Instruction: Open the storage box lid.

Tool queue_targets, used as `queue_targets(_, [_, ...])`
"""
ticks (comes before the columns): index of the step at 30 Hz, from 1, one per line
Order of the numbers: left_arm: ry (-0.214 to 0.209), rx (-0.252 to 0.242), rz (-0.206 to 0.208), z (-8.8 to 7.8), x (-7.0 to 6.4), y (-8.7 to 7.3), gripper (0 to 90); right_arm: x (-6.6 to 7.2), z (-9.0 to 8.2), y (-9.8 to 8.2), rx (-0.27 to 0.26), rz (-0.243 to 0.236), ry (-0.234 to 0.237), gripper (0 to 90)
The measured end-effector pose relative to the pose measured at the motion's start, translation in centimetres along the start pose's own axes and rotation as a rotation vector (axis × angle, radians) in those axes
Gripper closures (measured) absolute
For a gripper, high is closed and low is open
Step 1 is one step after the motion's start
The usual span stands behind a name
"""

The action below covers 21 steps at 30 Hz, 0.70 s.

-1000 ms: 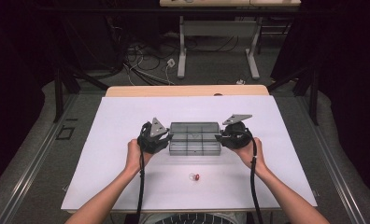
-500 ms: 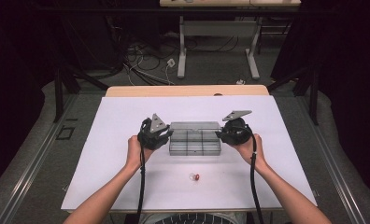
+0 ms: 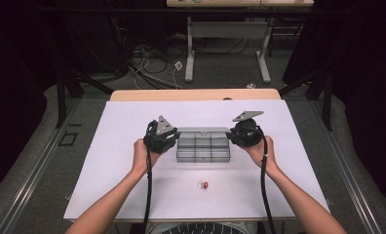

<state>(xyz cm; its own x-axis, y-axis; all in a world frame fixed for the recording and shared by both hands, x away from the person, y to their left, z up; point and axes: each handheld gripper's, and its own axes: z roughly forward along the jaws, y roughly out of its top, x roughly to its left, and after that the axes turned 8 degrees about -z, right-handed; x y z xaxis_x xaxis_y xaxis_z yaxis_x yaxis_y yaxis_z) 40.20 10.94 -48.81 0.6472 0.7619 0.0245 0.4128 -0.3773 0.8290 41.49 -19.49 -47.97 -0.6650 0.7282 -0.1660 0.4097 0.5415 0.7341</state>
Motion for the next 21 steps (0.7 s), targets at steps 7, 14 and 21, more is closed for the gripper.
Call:
queue_targets(7, [-0.003,0.0,-0.006,0.0,0.1,0.2,75.6,0.03,-0.01,0.19,0.003,0.007,-0.015,73.4])
queue_targets(14, [-0.002,-0.005,-0.02,-0.05,0.11,0.32,75.5,-0.06,-0.08,0.47,-0.002,0.005,-0.022,74.3])
queue_targets(21, [-0.001,-0.011,-0.024,0.07,0.43,0.67,75.6,-0.25,-0.01,0.77,-0.011,0.009,-0.029,75.5])
